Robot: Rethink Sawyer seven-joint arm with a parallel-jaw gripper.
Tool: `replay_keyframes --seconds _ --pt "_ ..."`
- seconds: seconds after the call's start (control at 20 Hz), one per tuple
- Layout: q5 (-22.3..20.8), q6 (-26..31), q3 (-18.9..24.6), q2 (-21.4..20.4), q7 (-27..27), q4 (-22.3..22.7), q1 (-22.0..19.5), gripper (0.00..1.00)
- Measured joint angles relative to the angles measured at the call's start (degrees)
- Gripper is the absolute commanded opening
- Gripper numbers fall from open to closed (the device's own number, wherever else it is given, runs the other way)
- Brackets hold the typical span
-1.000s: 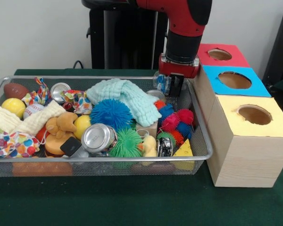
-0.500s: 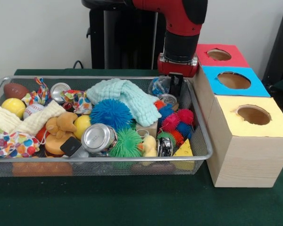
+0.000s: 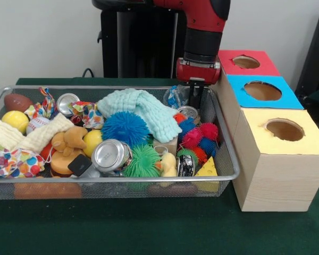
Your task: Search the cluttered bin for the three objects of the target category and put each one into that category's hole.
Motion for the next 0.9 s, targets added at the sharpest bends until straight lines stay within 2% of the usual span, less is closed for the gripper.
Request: replay_keyframes --seconds 0.2,0.35,0.9 --pt "-1.8 -5.0 -0.2 0.6 0.0 1.1 0.0 0.0" --pt "-2.5 -6.8 -0.5 0.8 0.0 1.6 0.0 0.0" --pt "-4.9 -9.5 -1.9 1.0 0.0 2.2 0.5 0.0"
